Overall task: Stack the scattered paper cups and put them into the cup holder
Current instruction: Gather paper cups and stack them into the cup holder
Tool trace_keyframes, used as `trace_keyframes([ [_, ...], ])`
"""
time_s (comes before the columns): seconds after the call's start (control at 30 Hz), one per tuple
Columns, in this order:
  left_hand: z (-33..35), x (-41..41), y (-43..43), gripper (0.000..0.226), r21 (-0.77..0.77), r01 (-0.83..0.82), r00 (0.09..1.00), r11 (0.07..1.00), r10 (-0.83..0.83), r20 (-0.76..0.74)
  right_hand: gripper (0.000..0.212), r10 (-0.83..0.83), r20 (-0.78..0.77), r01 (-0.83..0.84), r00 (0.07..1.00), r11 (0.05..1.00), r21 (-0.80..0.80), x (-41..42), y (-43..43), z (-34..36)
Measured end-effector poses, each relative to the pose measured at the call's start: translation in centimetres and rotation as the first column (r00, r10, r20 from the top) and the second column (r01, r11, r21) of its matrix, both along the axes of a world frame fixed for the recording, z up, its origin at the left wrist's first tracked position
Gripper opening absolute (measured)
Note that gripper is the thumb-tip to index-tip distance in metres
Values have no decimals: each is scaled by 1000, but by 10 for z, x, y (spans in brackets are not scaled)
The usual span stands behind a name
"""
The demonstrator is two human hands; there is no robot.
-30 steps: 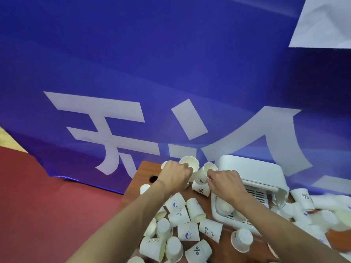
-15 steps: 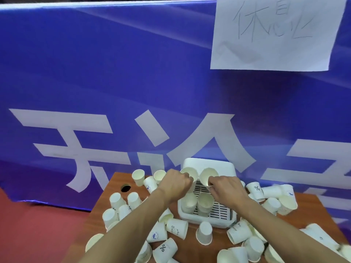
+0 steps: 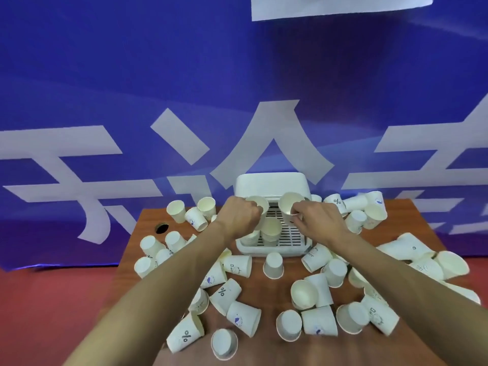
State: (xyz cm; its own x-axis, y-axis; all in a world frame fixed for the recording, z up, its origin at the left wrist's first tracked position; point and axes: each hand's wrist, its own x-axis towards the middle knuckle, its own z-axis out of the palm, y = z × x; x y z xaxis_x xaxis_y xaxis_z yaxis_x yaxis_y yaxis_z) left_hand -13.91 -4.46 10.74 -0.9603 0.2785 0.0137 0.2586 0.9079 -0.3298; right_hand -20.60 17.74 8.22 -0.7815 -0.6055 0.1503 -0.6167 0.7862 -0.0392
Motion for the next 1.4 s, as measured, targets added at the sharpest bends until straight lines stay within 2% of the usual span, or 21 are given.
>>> trace_keyframes([
  [0.2,-16,2,-7,16,57,-6,1000,998,6,9,12,-13,76,18,997,997,-73,9,-9,-13],
  [0.53,-29,-2,-11,17,35,-15,1000,999,14,26,17,-26,206,65,978,981,-185,14,-25,-36],
  [0.9,-64,1,-21,23,98,20,1000,995,-19,-11,19,-53,223,102,973,972,-214,10,-23,-70],
  [1.13,-82,-6,-32,25,165,-30,999,986,35,-26,18,-28,187,77,982,963,-258,-4,-26,-81],
  [1.4,-98,-17,-34,25,151,-60,997,987,54,49,16,-22,186,62,982,975,-213,-8,-33,-88],
])
